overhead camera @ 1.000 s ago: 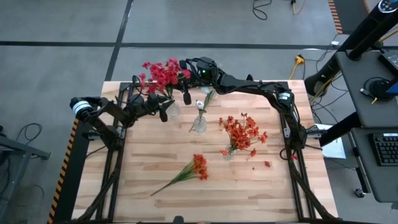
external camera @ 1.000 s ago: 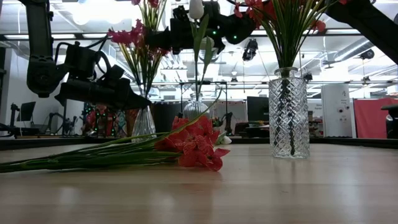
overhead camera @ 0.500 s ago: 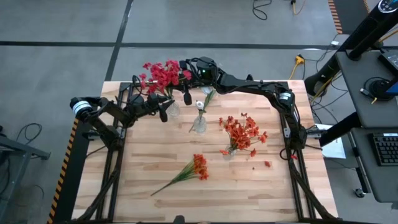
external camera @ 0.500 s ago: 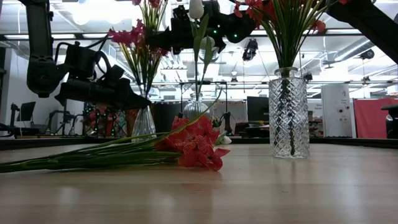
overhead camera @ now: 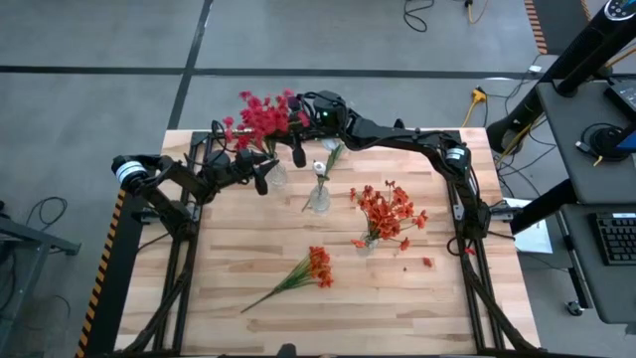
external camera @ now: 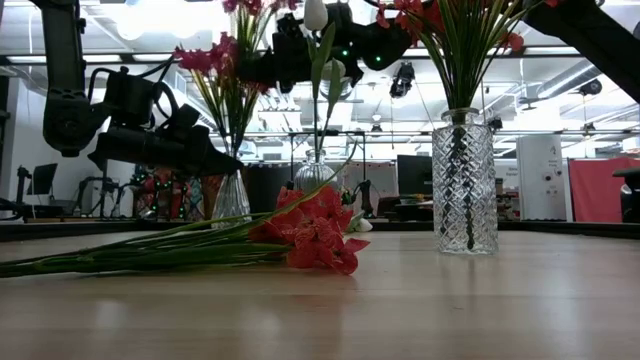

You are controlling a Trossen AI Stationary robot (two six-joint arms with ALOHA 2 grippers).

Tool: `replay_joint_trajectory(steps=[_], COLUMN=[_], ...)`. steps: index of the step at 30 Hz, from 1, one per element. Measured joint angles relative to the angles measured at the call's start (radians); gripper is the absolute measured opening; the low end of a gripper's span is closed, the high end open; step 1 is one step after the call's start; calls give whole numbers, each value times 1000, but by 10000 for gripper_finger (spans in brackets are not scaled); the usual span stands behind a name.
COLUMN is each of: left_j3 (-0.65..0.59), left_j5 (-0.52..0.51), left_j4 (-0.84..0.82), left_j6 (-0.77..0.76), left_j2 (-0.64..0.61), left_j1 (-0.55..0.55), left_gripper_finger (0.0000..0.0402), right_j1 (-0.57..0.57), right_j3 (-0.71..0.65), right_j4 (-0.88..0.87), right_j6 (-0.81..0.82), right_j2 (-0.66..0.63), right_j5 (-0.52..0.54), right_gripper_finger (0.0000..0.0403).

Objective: Sort flowers into vase by color
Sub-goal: Put the top center red sprig flower into the top left transparent glass vase

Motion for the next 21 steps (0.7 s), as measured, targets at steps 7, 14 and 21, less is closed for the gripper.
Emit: replay_joint_trajectory(steps=[7, 14, 21], left_j3=[0, 0, 0], left_j5=[0, 0, 0], left_j4=[0, 0, 0], left_j6=[-1, -1, 0], left_j2=[0, 0, 0], left_j1=[0, 0, 0], left_gripper_finger=[92, 92, 92], right_j1=[0, 0, 11], right_j3=[11, 36, 55], right_j4=[-58, -89, -86], right_j6=[18, 19, 18], right_j2=[0, 0, -1], right_j5=[24, 25, 25], right_gripper_finger=[113, 149, 162])
